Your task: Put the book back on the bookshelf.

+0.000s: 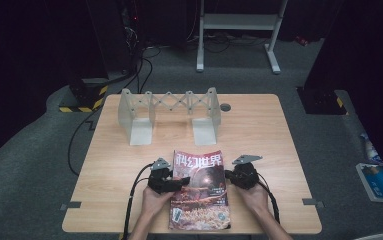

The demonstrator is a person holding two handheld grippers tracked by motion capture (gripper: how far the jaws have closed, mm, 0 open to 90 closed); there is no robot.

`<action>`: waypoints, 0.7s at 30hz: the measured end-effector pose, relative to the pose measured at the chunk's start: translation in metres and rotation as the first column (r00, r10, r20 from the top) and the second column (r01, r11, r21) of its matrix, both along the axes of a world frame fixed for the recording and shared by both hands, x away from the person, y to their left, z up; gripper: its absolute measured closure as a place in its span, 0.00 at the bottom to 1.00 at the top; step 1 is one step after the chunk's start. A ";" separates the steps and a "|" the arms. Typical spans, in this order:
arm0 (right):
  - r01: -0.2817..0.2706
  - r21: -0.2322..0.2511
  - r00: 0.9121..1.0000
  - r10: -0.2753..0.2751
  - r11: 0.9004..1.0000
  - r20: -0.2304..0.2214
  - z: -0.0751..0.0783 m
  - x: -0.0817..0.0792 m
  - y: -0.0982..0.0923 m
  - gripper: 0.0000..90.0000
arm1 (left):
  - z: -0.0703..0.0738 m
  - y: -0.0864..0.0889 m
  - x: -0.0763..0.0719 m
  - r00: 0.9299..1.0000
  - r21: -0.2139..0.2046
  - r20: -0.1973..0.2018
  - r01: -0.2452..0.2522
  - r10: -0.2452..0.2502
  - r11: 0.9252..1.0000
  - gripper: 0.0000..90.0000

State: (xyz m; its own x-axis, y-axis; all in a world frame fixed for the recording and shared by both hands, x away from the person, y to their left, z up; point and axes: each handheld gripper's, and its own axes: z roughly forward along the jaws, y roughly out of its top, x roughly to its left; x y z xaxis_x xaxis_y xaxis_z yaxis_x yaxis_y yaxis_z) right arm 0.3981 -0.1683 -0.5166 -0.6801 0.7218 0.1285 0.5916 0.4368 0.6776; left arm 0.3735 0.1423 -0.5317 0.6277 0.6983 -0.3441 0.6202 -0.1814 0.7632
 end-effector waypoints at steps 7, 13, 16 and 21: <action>-0.040 -0.007 0.999 0.040 0.999 0.019 -0.001 -0.001 0.017 0.99 | 0.001 -0.002 0.003 1.000 -0.015 -0.022 0.009 -0.010 1.000 0.41; -0.047 -0.004 0.999 0.047 0.999 0.015 -0.001 0.000 0.016 0.99 | 0.003 -0.005 0.003 1.000 0.006 -0.023 0.010 -0.010 1.000 0.42; -0.046 -0.002 0.999 0.046 0.999 0.015 -0.001 0.000 0.016 0.99 | 0.004 -0.005 0.003 0.999 0.013 -0.033 0.003 -0.003 1.000 0.45; -0.043 0.006 0.999 0.043 0.999 0.014 -0.001 0.000 0.016 0.99 | 0.010 -0.010 0.005 0.998 0.093 -0.056 -0.009 0.014 0.996 0.55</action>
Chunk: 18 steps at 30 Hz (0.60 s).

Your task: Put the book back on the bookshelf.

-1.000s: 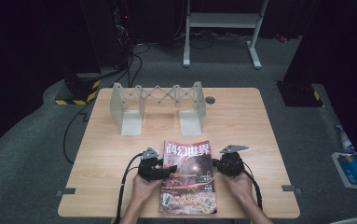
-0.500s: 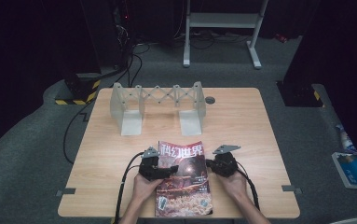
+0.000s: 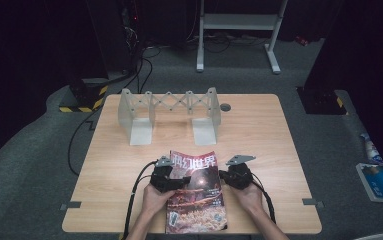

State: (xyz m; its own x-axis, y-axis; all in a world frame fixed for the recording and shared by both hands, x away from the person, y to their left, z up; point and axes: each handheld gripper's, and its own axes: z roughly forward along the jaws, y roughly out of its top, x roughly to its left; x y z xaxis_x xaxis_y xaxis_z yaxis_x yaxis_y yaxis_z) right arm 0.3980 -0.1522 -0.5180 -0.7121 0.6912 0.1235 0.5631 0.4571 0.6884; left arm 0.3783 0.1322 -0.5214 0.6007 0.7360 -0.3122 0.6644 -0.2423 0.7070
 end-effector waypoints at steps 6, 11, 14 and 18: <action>0.003 0.013 1.000 -0.003 1.000 0.002 -0.001 0.000 -0.001 0.99 | 0.003 0.000 0.003 0.999 0.011 -0.044 -0.024 0.025 1.000 0.65; 0.008 0.018 1.000 -0.008 1.000 0.003 -0.002 0.000 -0.001 0.99 | 0.007 -0.001 0.003 0.997 0.007 -0.062 -0.052 0.053 0.999 0.72; 0.016 0.022 1.000 -0.016 1.000 0.001 -0.002 -0.001 -0.001 0.99 | 0.010 -0.003 0.003 0.996 0.015 -0.070 -0.057 0.058 0.998 0.75; 0.016 0.026 1.000 -0.016 1.000 0.002 -0.002 -0.001 -0.002 0.99 | 0.017 -0.006 0.003 0.996 0.041 -0.064 -0.053 0.055 0.998 0.78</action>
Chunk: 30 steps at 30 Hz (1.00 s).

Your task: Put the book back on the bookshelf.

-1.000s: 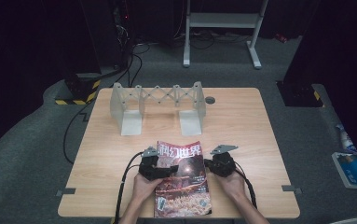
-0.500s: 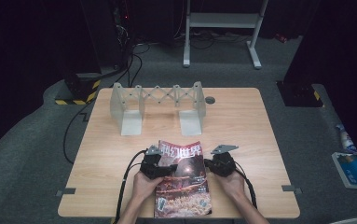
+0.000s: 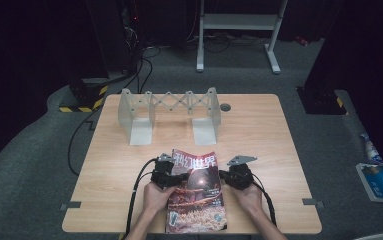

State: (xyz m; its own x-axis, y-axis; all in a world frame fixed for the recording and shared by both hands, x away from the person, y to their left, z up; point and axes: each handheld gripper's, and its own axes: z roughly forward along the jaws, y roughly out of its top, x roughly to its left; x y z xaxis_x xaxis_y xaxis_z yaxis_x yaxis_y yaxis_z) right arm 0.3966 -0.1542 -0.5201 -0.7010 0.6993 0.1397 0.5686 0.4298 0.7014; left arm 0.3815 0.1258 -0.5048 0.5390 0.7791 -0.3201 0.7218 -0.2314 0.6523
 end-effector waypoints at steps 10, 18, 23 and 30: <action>-0.002 0.012 1.000 0.002 1.000 0.002 0.000 -0.001 -0.002 0.99 | 0.009 -0.002 0.000 1.000 -0.015 -0.016 -0.005 0.005 1.000 0.86; -0.006 0.024 1.000 0.006 1.000 0.004 0.001 -0.004 -0.004 0.98 | 0.022 -0.006 -0.003 1.000 0.004 0.006 0.016 -0.016 1.000 0.88; -0.008 0.021 1.000 0.008 1.000 0.004 -0.001 -0.007 -0.009 0.95 | 0.029 -0.001 -0.005 1.000 -0.064 -0.003 0.026 -0.027 0.998 0.92; -0.013 0.015 1.000 0.012 1.000 0.010 0.000 -0.009 -0.012 0.93 | 0.042 -0.003 -0.009 0.998 -0.077 0.022 0.061 -0.059 0.995 0.93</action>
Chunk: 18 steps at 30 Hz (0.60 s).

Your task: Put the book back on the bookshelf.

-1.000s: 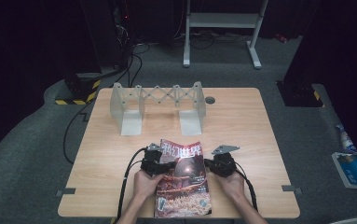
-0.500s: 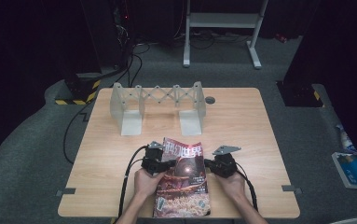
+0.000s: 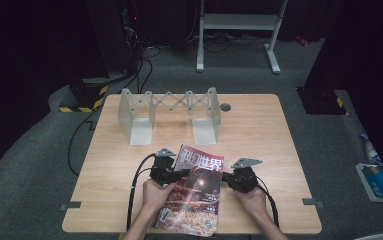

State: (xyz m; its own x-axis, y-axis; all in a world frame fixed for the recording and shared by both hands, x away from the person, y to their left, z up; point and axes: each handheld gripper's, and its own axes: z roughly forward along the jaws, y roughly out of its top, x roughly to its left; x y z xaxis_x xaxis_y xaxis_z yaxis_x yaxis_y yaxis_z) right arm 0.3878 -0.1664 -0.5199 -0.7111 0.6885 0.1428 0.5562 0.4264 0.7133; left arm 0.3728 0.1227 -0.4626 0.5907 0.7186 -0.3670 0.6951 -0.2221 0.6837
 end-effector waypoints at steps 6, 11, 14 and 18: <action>0.001 0.007 1.000 -0.001 1.000 0.012 0.002 -0.002 -0.007 0.90 | 0.013 -0.001 -0.003 1.000 -0.011 0.016 0.026 -0.026 1.000 0.93; 0.019 0.022 1.000 -0.020 1.000 0.025 0.005 -0.005 -0.016 0.87 | 0.024 -0.001 -0.005 0.999 -0.018 0.031 0.042 -0.042 0.999 0.93; 0.047 0.026 0.997 -0.048 0.999 0.058 0.004 -0.007 -0.026 0.83 | 0.033 -0.003 -0.007 0.997 -0.006 0.049 0.057 -0.056 0.998 0.93; 0.078 0.023 0.995 -0.079 0.997 0.064 0.001 -0.008 -0.035 0.80 | 0.042 -0.004 -0.007 0.995 -0.004 0.066 0.072 -0.071 0.997 0.93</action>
State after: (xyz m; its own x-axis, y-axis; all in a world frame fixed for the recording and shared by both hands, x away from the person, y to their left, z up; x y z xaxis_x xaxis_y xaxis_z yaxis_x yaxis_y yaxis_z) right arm 0.3799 -0.2014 -0.5187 -0.6632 0.7399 0.1127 0.5396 0.3684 0.7570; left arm 0.3657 0.1189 -0.4211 0.6634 0.6716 -0.3300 0.6311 -0.2652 0.7289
